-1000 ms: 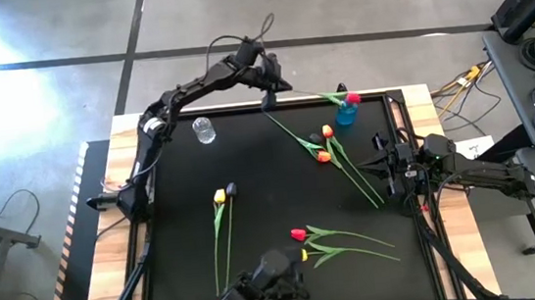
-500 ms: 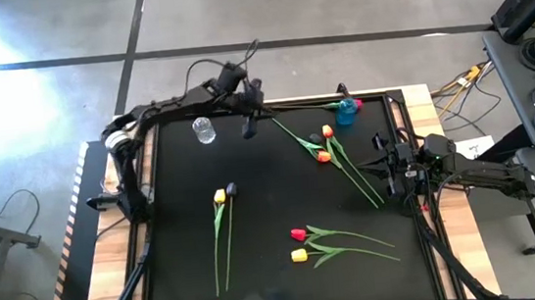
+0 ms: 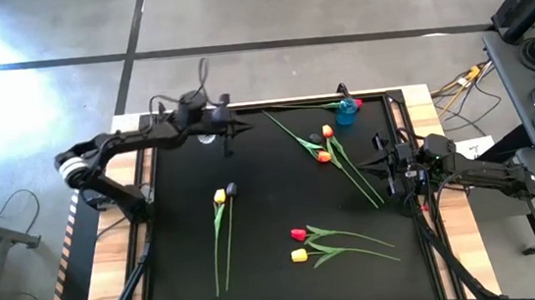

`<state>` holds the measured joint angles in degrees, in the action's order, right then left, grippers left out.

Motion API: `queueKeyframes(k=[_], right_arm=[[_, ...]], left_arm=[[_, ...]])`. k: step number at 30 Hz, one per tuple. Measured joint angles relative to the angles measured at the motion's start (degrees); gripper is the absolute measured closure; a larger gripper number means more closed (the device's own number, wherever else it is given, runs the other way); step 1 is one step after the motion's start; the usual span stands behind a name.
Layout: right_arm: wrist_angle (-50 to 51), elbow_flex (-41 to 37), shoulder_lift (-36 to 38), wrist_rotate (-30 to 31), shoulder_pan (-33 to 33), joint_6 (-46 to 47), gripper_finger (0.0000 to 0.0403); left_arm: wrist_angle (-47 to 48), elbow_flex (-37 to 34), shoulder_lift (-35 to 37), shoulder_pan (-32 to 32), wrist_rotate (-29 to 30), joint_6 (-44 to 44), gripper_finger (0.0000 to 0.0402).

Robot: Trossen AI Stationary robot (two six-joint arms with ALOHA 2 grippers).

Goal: Sort flowers into vase by color
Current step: Put the top red tulip into the blue vase

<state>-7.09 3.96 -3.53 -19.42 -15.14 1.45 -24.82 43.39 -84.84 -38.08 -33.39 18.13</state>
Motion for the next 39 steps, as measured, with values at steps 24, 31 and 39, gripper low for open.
queueKeyframes(k=[24, 31, 39], right_arm=[[-3.28, 0.00, 0.00, 1.49, -0.02, -0.65, 0.0393], [-9.36, 0.00, -0.09, 1.58, -0.01, 1.99, 0.0393], [-14.72, 0.05, -7.20, 20.02, -0.02, 4.45, 0.0393]], left_arm=[[-10.09, -22.48, 25.34, 2.92, 10.93, -6.83, 0.0402], [-14.66, -28.68, 29.68, 2.90, 11.02, -7.63, 0.0402], [-16.69, -30.90, 30.47, 2.90, 10.34, -9.08, 0.0402]])
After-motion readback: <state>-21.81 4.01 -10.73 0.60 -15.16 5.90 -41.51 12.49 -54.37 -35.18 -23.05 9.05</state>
